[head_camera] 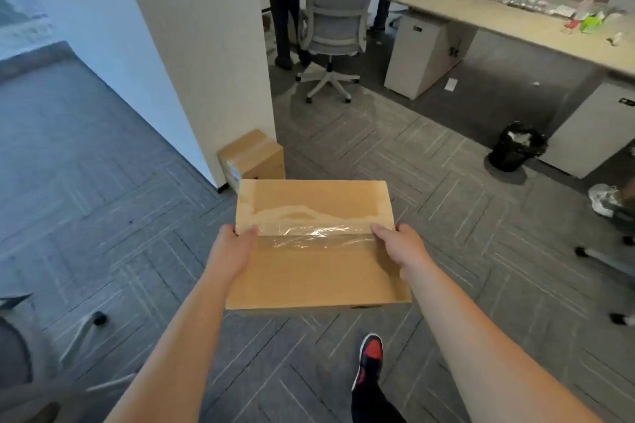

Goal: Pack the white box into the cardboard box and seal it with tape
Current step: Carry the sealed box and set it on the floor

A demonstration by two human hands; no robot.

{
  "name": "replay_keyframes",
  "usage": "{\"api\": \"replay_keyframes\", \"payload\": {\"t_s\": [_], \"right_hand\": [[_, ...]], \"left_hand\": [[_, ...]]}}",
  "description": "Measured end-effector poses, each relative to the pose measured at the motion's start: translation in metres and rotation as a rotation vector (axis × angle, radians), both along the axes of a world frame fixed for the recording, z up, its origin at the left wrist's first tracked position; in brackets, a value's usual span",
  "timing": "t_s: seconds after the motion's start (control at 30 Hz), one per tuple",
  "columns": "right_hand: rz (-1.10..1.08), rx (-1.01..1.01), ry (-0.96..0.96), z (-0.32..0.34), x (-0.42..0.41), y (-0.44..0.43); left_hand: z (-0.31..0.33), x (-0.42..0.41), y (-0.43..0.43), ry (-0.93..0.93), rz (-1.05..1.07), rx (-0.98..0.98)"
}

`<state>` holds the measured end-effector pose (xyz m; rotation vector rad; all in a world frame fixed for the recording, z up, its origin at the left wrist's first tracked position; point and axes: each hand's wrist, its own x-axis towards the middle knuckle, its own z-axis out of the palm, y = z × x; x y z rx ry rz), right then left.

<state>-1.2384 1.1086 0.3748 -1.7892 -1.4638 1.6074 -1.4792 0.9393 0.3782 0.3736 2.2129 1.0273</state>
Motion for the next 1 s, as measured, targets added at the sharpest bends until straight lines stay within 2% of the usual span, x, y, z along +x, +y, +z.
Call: {"api": "replay_keyframes", "payload": {"t_s": [0.2, 0.4, 0.7, 1.0], "right_hand": [[-0.018, 0.009, 0.007, -0.025, -0.026, 0.133], [0.145, 0.010, -0.004, -0.023, -0.080, 0.268], [0.446, -0.107, -0.028, -0.022, -0.237, 0.393], [0.488, -0.117, -0.086, -0.080, -0.406, 0.494]], "left_hand": [[-0.019, -0.030, 0.136, -0.025, -0.011, -0.007], [-0.018, -0.065, 0.249, -0.002, 0.079, -0.027], [-0.037, -0.186, 0.327, -0.044, 0.323, -0.028], [-0.096, -0.334, 0.406, -0.148, 0.423, -0.018]]}}
